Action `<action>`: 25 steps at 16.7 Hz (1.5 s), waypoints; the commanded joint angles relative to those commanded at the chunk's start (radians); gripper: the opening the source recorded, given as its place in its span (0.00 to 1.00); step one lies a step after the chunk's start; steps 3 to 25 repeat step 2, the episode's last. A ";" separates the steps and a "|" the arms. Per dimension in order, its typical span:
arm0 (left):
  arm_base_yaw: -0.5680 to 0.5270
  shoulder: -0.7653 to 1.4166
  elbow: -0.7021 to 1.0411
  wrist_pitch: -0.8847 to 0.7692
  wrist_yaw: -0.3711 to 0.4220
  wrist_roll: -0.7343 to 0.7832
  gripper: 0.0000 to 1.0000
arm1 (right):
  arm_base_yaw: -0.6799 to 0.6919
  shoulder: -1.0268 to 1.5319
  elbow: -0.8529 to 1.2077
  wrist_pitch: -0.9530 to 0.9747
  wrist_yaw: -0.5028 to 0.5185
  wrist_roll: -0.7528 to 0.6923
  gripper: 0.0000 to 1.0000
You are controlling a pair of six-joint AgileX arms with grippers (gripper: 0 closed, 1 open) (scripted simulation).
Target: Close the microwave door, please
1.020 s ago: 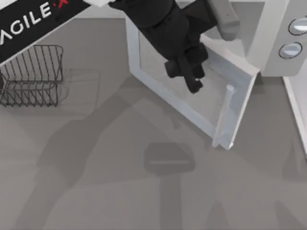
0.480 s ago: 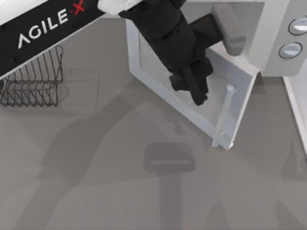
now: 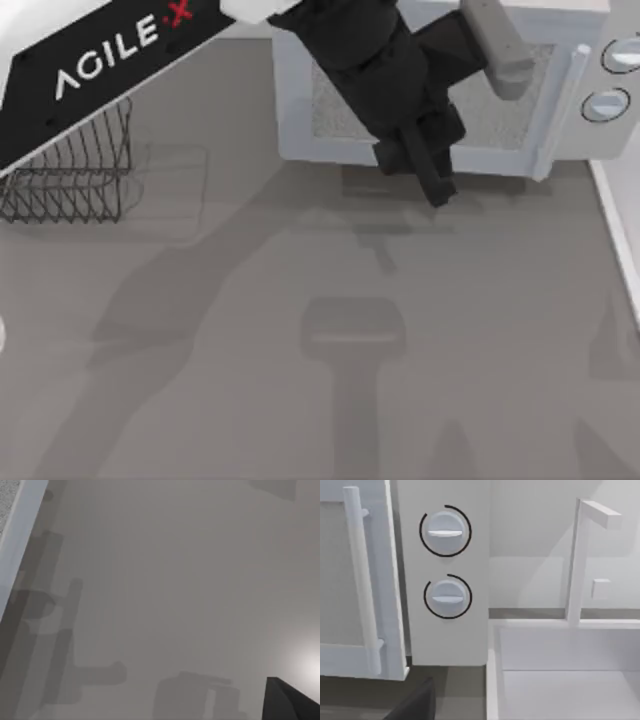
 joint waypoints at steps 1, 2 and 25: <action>0.004 -0.005 0.009 0.010 -0.005 0.000 0.00 | 0.000 0.000 0.000 0.000 0.000 0.000 1.00; 0.006 -0.005 0.011 0.013 -0.007 0.000 0.00 | 0.000 0.000 0.000 0.000 0.000 0.000 1.00; 0.006 -0.005 0.011 0.013 -0.007 0.000 0.00 | 0.000 0.000 0.000 0.000 0.000 0.000 1.00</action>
